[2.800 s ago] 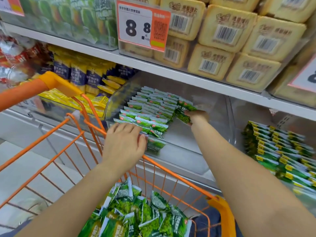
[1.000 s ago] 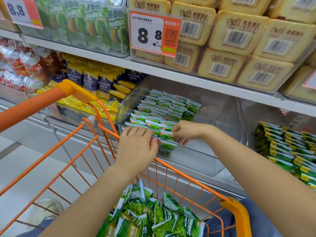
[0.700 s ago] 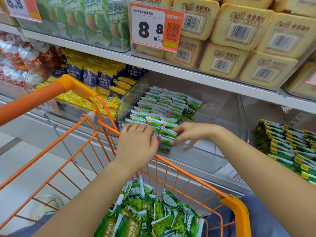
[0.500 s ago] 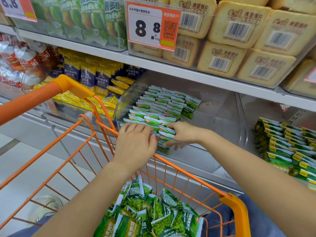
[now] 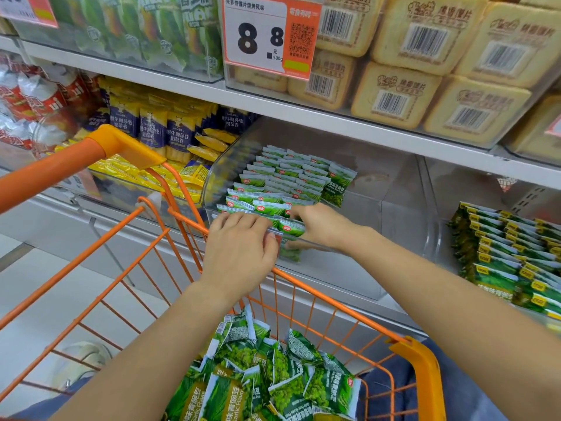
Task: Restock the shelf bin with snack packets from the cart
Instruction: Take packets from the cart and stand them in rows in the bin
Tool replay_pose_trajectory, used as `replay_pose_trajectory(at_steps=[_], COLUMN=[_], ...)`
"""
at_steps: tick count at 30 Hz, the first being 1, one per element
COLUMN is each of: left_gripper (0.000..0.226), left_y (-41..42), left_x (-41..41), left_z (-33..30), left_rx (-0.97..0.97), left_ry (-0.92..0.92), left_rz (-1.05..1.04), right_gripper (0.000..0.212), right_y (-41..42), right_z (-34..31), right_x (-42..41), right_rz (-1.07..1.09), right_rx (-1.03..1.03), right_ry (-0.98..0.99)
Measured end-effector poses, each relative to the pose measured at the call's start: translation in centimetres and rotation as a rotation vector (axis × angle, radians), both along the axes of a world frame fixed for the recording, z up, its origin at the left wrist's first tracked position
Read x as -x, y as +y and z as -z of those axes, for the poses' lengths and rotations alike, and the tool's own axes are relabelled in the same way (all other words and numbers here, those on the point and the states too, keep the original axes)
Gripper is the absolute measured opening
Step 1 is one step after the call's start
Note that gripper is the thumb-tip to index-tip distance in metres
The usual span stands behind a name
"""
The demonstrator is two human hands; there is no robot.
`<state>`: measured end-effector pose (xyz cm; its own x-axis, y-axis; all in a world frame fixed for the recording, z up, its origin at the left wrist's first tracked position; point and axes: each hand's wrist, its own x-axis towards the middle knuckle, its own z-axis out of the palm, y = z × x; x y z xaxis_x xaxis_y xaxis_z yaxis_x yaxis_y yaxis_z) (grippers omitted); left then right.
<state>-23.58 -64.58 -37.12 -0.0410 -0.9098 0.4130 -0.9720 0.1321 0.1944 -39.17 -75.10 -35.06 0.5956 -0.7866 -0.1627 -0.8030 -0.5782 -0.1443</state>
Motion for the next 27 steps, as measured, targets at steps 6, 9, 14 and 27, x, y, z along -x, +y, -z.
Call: replay_pose_trajectory(at_steps=[6,9,14,27], left_gripper=[0.05,0.048,0.024,0.02], left_y=[0.0,0.3,4.0,9.3], left_x=[-0.2,-0.6,0.3,-1.8], left_z=[-0.4,-1.4,-4.8,1.1], left_rx=[-0.029,-0.161,-0.126,-1.181], left_ry=[0.008,0.089,0.208,-0.411], left_rz=[0.008,0.07,0.256,0.331], right_gripper=[0.055,0.043,0.028,0.024], right_y=[1.0,3.0,11.3,16.8], right_z=[-1.4,-3.5,-4.2,3.2], right_x=[0.7,1.6,3.3,1.8], right_rz=[0.125,0.163,-0.052,-0.427], right_rx=[-0.215,0.107,0.415,-0.093], right_ry=[-0.085,-0.024,-0.557,0.551])
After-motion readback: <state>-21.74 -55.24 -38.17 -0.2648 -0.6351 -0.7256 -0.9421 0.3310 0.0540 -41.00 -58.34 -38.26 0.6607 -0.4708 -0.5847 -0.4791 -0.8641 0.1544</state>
